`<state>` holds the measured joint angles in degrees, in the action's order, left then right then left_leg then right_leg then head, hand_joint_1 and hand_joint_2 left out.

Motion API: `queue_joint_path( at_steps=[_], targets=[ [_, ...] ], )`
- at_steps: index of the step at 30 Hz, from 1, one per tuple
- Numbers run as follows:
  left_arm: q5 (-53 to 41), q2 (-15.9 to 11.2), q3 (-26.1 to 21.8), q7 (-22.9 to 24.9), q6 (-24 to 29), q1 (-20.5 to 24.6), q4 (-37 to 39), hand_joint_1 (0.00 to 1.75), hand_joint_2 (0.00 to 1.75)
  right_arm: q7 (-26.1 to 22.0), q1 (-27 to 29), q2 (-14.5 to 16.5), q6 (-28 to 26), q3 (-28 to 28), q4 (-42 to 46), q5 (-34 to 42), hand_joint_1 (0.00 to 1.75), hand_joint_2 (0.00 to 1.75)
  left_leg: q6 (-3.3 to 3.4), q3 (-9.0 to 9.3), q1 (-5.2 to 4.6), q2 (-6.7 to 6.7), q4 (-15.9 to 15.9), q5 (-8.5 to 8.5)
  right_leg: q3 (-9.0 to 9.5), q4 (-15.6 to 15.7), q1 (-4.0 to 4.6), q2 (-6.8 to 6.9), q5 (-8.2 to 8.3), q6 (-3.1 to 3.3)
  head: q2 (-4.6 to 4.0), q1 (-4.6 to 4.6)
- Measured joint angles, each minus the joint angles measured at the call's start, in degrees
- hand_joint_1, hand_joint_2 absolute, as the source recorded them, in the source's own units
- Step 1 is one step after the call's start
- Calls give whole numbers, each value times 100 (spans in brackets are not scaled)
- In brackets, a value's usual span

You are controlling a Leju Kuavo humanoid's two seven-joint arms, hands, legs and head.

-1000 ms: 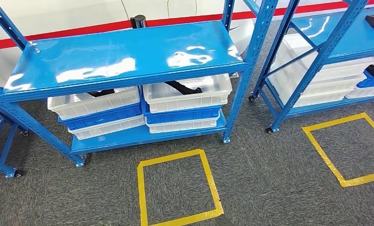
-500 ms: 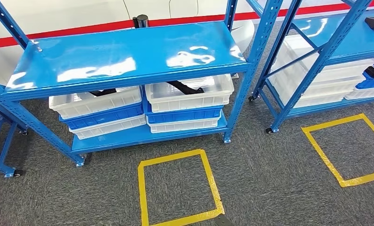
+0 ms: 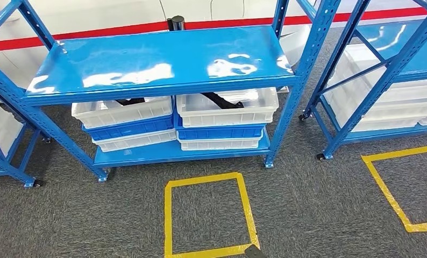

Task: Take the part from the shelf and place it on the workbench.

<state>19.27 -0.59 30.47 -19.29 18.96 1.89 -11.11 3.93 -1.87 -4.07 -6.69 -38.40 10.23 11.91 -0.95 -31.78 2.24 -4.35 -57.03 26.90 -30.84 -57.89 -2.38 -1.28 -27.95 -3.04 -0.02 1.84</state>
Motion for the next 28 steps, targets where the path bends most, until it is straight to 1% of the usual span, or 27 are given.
queue_joint_path(
  at_steps=[1, 2, 3, 4, 5, 6, 7, 8, 9, 10, 11, 12, 13, 15, 17, 19, 23, 26, 27, 28],
  targets=[
    [1, -1, 0, 1, 2, 2, 0, 0, 0, -1, 1, -2, 0, 0, 0, -1, 0, 175, -11, -61, 3, 96, -131, 85, -1, 3, 0, 45, 4, 53, 0, -8],
    [1, -1, 0, 1, 2, 9, -1, 0, 0, -1, 2, -2, 0, 0, 0, -1, 0, 175, -14, -177, 1, 213, -379, 235, -1, 8, 9, 97, 4, 103, 0, -17],
    [1, 1, 0, 1, 2, 18, -1, 0, 0, -2, 6, -1, 0, 0, 0, -2, 0, 175, -13, -358, -9, 324, -750, 433, -4, 8, 32, 156, 1, 146, 0, -23],
    [1, 4, 0, 1, 2, 23, -2, 0, 0, -2, 11, -1, 0, 0, 0, -2, 0, 175, -10, -569, -15, 377, -1167, 627, -9, 7, 64, 221, -5, 182, 0, -28],
    [1, 7, 0, 2, 2, 21, -2, 0, 0, -2, 17, 0, 0, 0, 0, -2, 0, 175, 1, -748, -18, 395, -1512, 750, -14, 7, 95, 288, -9, 202, 0, -29],
    [1, 8, 0, 2, 1, 14, -2, 0, 0, -2, 20, 1, 0, 0, 0, -2, 0, 175, 22, -848, -23, 407, -1695, 772, -14, 7, 124, 354, -14, 217, 0, -29],
    [0, 8, 0, 4, 1, 8, -2, 0, 0, -2, 20, 1, -1, 0, 0, -1, 0, 175, 54, -831, -35, 422, -1650, 680, -10, 6, 150, 413, -20, 225, 0, -29],
    [-1, 7, 0, 7, 0, 7, -2, 0, 0, -3, 18, 3, -4, 0, 0, 0, 0, 131, 108, -686, -60, 472, -1368, 495, 2, 7, 172, 473, -25, 232, 0, -30],
    [-1, 4, 0, 10, 0, 11, -2, 0, 0, -5, 17, 7, -10, 0, 1, 0, 0, 87, 177, -475, -98, 554, -974, 299, 15, 7, 185, 517, -31, 238, 0, -29],
    [-2, -5, 0, 13, -1, 20, -2, 0, 0, -11, 14, 14, -22, 0, 1, -1, 0, 44, 239, -275, -140, 642, -598, 159, 15, 2, 218, 559, -42, 233, 0, -27],
    [-1, -10, 0, 14, 0, 28, -2, 0, 0, -23, 9, 20, -39, 0, 1, -2, 0, 0, 277, -129, -179, 718, -312, 70, 17, -3, 236, 596, -52, 225, 0, -24],
    [3, -9, 0, 13, 1, 29, -3, 0, 0, -39, 2, 20, -62, 0, 2, -4, 0, 0, 251, -68, -203, 753, -175, 46, 0, -12, 259, 616, -70, 229, 0, -21],
    [10, -8, 0, 12, 1, 24, -3, 0, 0, -58, -4, 20, -84, -1, 2, -5, 0, 0, 205, -60, -216, 753, -134, 46, -20, -20, 276, 640, -84, 231, 0, -20],
    [27, 1, -2, 13, 6, 8, -2, 0, 0, -81, -8, 17, -110, -4, 2, -3, 0, 0, 142, -63, -236, 730, -117, 32, -36, -22, 264, 654, -91, 247, 0, -19],
    [30, -3, -5, 14, 13, 7, -2, 0, 0, -80, -4, 23, -111, -7, 2, 17, 0, 0, 173, -67, -264, 722, -119, 34, -15, -17, 241, 656, -72, 220, 0, -19],
    [24, -2, -7, 14, 16, 9, -2, 0, 0, -71, 6, 24, -111, -7, 2, 47, 0, 0, 184, -74, -279, 724, -121, 30, 1, -9, 226, 654, -58, 198, 0, -20],
    [19, 1, -7, 14, 19, 12, -2, 0, 175, -56, 21, 24, -119, -7, 2, 66, 0, 0, 205, -79, -288, 724, -124, 37, 2, 8, 217, 653, -48, 183, 0, -20],
    [29, -2, -7, 6, 19, 12, -2, 0, 175, -40, 21, 30, -127, -7, 2, 66, 0, 0, 215, -79, -290, 724, -125, 40, 1, 11, 214, 653, -47, 181, 0, -20],
    [33, -2, -7, 3, 19, 11, -2, 0, 175, -37, 21, 33, -130, -7, 2, 66, 0, 44, 216, -79, -290, 724, -125, 40, 1, 11, 214, 654, -47, 181, 0, -20],
    [36, -2, -7, 0, 19, 11, -2, 0, 175, -36, 21, 35, -131, -7, 2, 66, 0, 58, 216, -79, -290, 724, -125, 39, 1, 11, 213, 653, -47, 181, 0, -20]
  ],
)
